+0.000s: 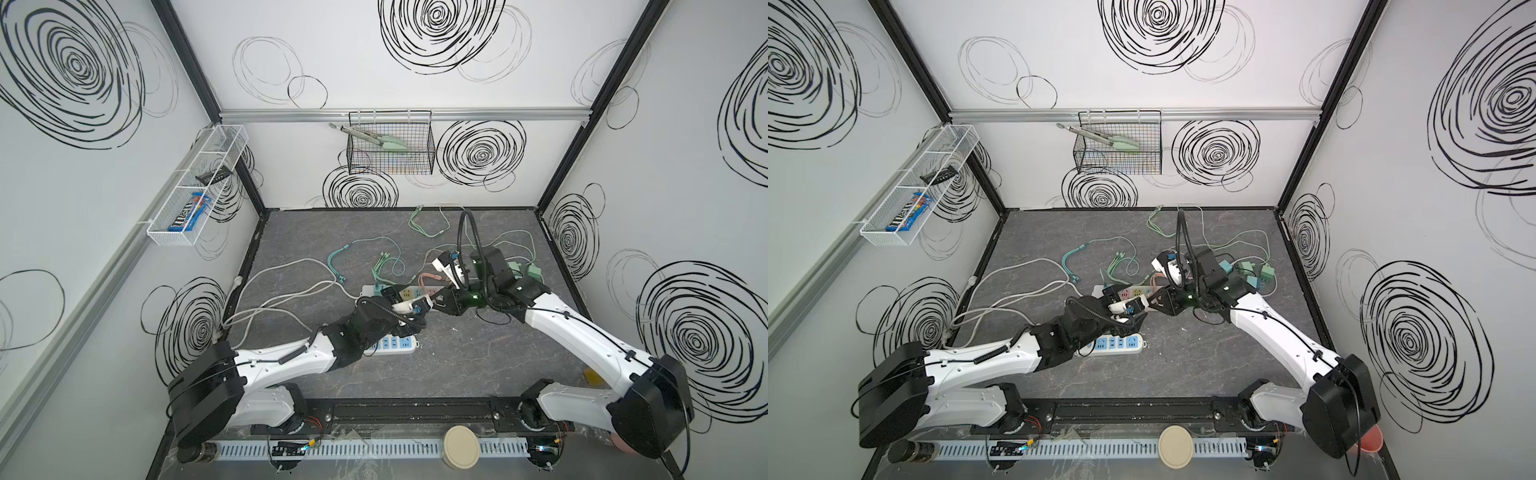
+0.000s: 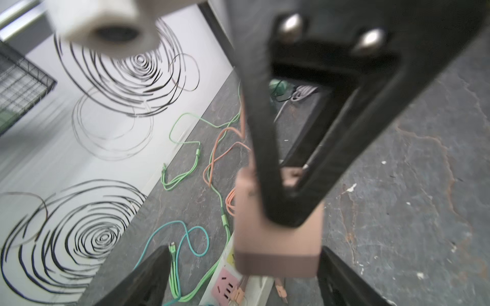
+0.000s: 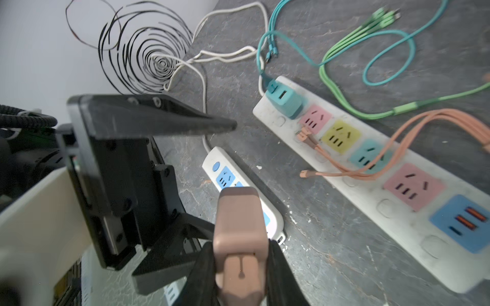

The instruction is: Insert the plug

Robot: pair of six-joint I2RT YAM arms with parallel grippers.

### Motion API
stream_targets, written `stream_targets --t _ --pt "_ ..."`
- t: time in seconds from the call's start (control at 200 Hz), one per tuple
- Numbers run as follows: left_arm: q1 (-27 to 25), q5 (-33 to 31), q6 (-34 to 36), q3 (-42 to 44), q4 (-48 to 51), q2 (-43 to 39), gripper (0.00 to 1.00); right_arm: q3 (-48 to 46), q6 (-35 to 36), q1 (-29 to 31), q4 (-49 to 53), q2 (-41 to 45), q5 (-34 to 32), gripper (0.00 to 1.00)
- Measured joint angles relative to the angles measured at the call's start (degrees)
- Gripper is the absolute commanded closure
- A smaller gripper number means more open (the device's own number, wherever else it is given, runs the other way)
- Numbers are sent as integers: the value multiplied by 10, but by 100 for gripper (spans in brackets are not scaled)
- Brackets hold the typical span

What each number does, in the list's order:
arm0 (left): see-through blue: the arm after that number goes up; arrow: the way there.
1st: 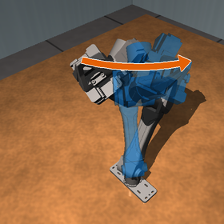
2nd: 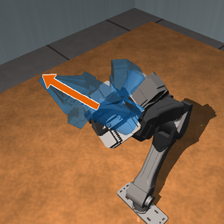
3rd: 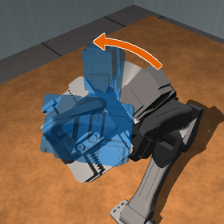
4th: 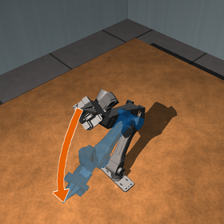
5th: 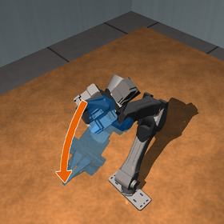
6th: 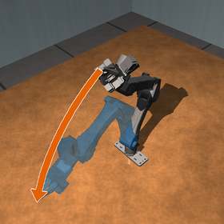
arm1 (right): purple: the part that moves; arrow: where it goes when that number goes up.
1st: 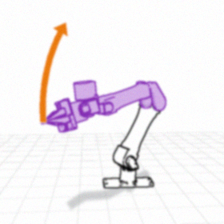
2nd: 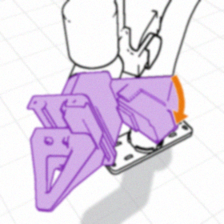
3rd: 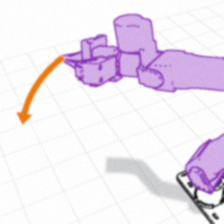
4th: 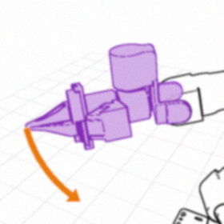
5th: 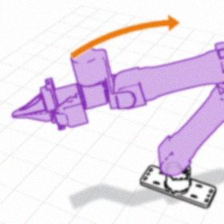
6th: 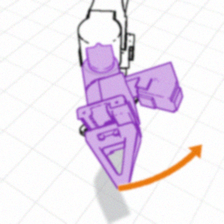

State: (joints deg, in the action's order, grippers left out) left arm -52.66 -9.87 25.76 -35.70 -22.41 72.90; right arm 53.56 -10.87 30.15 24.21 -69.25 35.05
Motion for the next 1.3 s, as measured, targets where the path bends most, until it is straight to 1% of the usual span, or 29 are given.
stream_targets --t 0.15,0.315,0.375,0.44,0.53,0.81,1.031,1.076,1.191,1.241,1.301 --pt "23 -11 -70 -60 42 56 7 -3 -20 -54 -16 41 -15 100" --pt "16 -11 -102 -105 115 125 16 -14 -26 -77 -26 54 -21 100" --pt "13 -13 -110 -123 142 154 18 -22 -27 -81 -26 55 -24 100" --pt "12 -16 -119 -141 165 181 23 -29 -30 -83 -26 56 -28 100" --pt "12 -20 -138 -170 193 214 28 -36 -32 -89 -26 56 -51 99" --pt "15 -28 -174 -271 240 294 33 -50 -35 -101 -26 67 -116 99" --pt "33 -26 -185 -309 266 354 38 -56 -35 -93 -26 88 -93 99" --pt "33 -26 -188 -309 269 359 42 -58 -34 -92 -26 90 -90 99" --pt "34 -21 -198 -316 271 366 67 -62 -35 -92 -26 90 -85 99" --pt "34 -18 -194 -316 272 368 76 -63 -34 -92 -27 91 -84 99" --pt "35 -16 -200 -316 270 368 84 -65 -34 -92 -27 92 -83 99"
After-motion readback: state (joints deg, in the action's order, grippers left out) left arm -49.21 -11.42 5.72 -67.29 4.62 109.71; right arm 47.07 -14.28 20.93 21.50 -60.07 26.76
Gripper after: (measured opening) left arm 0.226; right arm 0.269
